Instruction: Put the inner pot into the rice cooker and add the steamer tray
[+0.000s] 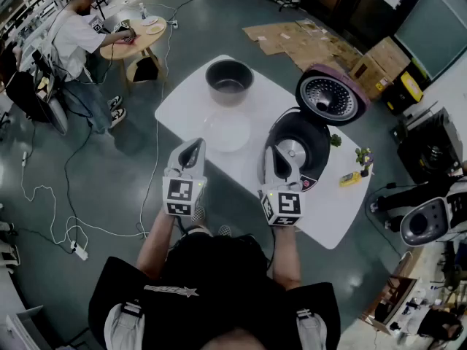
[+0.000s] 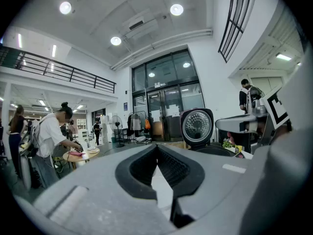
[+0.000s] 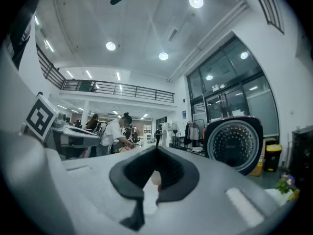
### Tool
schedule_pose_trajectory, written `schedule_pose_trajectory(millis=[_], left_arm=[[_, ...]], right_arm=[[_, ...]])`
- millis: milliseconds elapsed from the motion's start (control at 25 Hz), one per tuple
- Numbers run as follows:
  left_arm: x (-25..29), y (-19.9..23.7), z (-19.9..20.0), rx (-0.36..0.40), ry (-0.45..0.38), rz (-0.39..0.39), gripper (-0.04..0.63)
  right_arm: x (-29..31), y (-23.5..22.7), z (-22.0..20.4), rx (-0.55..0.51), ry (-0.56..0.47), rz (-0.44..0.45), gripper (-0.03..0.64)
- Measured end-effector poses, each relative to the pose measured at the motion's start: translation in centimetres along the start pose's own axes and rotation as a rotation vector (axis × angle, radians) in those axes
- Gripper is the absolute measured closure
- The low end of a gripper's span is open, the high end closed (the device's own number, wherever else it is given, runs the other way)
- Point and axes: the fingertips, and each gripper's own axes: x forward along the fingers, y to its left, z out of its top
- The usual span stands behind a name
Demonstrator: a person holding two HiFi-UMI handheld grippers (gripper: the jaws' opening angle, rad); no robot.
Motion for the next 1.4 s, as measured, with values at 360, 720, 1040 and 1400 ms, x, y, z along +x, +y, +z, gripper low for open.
schedule_pose_trajectory(millis=[360, 720, 1040, 1400], left_arm=[[0.6, 1.0, 0.7, 0.016, -0.012, 0.014, 0.586], [5.6, 4.2, 0.6, 0.021, -0.011, -0.015, 0.586], [13.9, 9.6, 0.0, 0.025, 0.020, -0.093, 0.586], [21.5, 13.2, -1.3, 0.006, 0.062, -0.192, 0.586]], right_arm=[[1.1, 0.1, -0.6, 0.001, 0.022, -0.010, 0.614], [6.7, 0.3, -1.5, 0.009, 0.060, -0.008, 0.614], [15.7, -0.4, -2.4, 0.027, 0.089, -0.078, 0.614], [22.3, -1.7, -3.9, 0.055, 0.147, -0.170, 0.614]])
